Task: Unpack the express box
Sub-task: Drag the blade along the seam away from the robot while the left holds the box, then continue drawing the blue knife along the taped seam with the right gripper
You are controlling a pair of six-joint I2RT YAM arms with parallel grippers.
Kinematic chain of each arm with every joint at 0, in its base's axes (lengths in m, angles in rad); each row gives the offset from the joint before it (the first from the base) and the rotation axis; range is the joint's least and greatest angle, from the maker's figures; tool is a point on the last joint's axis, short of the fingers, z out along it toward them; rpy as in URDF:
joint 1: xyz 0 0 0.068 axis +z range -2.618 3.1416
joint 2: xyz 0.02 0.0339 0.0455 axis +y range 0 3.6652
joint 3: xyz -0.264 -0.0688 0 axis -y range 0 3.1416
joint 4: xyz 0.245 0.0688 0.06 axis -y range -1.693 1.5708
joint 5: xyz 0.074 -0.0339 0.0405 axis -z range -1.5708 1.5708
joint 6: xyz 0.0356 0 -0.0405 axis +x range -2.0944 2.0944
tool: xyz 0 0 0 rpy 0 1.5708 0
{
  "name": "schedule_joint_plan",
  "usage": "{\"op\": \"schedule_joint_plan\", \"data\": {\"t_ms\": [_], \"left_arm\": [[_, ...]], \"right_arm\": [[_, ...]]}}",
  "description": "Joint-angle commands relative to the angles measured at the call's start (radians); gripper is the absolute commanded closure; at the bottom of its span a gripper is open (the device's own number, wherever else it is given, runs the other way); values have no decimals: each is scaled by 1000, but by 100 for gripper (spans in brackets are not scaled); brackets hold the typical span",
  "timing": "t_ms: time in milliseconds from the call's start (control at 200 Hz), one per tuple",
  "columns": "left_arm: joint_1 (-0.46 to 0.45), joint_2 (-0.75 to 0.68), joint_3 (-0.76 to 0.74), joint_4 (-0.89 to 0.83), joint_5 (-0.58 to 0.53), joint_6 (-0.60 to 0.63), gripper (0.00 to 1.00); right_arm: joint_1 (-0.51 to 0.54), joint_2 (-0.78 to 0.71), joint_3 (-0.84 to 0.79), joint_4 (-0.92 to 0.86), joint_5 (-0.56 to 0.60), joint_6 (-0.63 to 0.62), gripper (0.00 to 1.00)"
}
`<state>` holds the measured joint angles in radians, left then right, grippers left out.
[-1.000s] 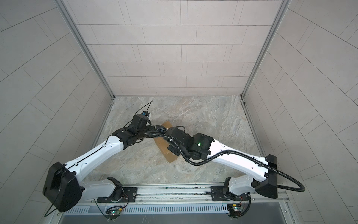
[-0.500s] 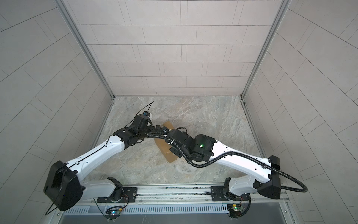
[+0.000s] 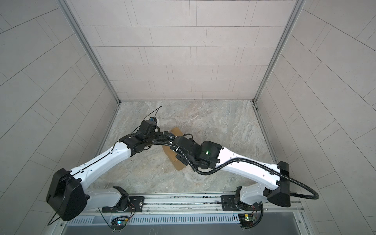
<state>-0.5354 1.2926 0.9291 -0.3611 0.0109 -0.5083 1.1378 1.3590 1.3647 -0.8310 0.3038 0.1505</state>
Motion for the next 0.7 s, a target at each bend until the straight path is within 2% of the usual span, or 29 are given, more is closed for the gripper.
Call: {"op": "schedule_joint_plan", "data": {"t_ms": [0,451,696], "left_arm": [[3,12,-13,-39,-23,-14,6],[4,42,17,-130,-98,-65,7],[3,40,11,-107,-81,-73,7]], "right_arm": [[4,21,38,4,-16,10,100],[5,-57,42,-238,-18,64,100],[5,-28,42,-189,-40,61,100]]}}
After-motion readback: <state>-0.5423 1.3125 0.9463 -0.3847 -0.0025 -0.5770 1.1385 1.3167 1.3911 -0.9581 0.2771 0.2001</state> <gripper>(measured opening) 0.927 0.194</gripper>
